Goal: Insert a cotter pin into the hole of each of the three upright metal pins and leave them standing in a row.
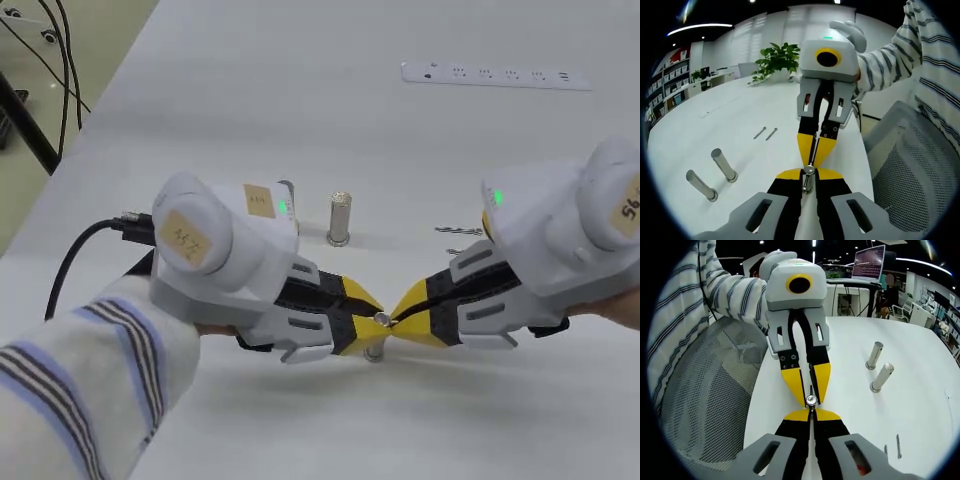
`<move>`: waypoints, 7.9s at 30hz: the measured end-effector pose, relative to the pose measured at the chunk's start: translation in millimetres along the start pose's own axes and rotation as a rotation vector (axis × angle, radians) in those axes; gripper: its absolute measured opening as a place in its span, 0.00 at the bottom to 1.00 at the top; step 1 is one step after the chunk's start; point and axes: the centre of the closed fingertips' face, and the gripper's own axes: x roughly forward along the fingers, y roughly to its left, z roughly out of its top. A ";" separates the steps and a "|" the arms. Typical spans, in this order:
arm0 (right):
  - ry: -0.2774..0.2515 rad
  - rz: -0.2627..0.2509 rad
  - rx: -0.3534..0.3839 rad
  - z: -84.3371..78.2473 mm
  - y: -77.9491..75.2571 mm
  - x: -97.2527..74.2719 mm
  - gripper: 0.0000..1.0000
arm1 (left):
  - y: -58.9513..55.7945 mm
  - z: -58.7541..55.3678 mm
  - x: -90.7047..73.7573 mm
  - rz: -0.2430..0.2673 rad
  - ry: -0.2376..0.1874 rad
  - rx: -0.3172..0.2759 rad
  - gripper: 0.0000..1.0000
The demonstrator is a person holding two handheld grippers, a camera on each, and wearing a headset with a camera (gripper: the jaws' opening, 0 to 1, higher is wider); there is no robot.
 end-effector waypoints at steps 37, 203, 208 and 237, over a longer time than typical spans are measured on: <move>-0.139 -0.055 0.108 7.1 8.9 -1.3 0.09 | -29.3 -1.7 -42.5 0.060 -0.062 -0.100 0.50; -0.372 -0.288 0.317 22.5 -21.9 -40.2 0.41 | -12.3 -16.7 -93.6 0.371 -0.179 -0.318 0.95; -0.393 -0.309 0.376 12.6 -16.0 -49.6 0.47 | -12.3 -16.6 -94.9 0.369 -0.182 -0.319 0.95; -0.442 -0.468 0.678 -32.1 -0.9 -83.7 0.92 | 6.1 -13.3 -108.2 0.396 -0.201 -0.337 0.95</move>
